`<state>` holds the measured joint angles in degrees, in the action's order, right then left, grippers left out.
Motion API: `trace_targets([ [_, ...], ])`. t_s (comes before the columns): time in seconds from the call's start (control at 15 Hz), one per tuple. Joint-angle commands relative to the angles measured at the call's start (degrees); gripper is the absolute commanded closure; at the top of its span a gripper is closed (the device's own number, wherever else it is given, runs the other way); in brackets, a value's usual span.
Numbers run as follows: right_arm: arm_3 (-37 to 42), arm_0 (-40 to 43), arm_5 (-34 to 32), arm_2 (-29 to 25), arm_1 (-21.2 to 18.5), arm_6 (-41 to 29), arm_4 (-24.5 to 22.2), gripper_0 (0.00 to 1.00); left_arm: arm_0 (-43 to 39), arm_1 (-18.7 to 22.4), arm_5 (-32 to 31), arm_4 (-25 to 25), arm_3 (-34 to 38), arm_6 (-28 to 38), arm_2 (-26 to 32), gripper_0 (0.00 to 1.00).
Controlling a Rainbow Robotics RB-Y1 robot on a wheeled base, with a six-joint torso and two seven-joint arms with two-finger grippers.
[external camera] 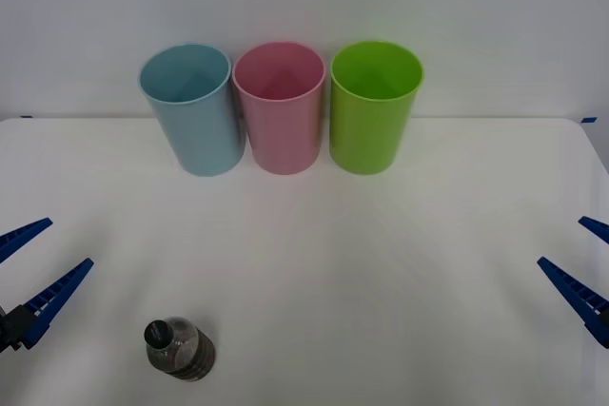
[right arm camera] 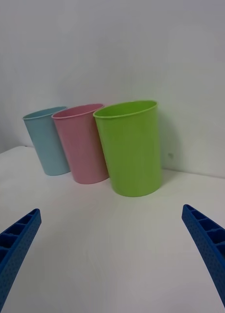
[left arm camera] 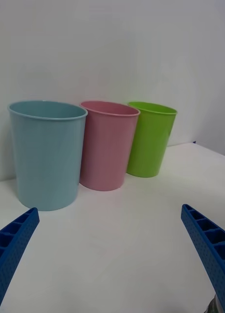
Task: Grasp the object on the table and drop it into the matching bin: aluminum can to the light blue bin, PET bottle to the pink bin.
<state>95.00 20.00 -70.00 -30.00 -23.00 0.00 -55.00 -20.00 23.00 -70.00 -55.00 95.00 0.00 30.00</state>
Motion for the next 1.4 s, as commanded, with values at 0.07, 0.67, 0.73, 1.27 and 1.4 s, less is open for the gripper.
trace_targets([
  [0.07,0.0,0.0,0.0,0.0,0.0,0.0,0.0,0.0,0.0,0.0,0.0,0.0,0.0,0.0,0.0,0.0],
  [0.67,0.0,0.0,0.0,0.0,0.0,0.0,0.0,0.0,3.7,12.6,-3.1,0.5,-13.9,-2.3,-2.9,0.0],
  [0.73,0.0,0.0,0.0,0.0,0.0,0.0,0.0,0.0,3.7,15.4,-3.7,1.3,-15.8,-3.1,-4.1,0.0],
  [1.27,0.0,0.0,0.0,0.0,0.0,0.0,0.0,0.0,5.8,21.8,-11.4,-5.2,-21.3,-11.1,-10.1,0.0],
  [1.4,0.0,0.0,0.0,0.0,0.0,0.0,0.0,0.0,7.3,21.8,-15.4,-8.5,-22.6,-11.6,-10.4,0.0],
])
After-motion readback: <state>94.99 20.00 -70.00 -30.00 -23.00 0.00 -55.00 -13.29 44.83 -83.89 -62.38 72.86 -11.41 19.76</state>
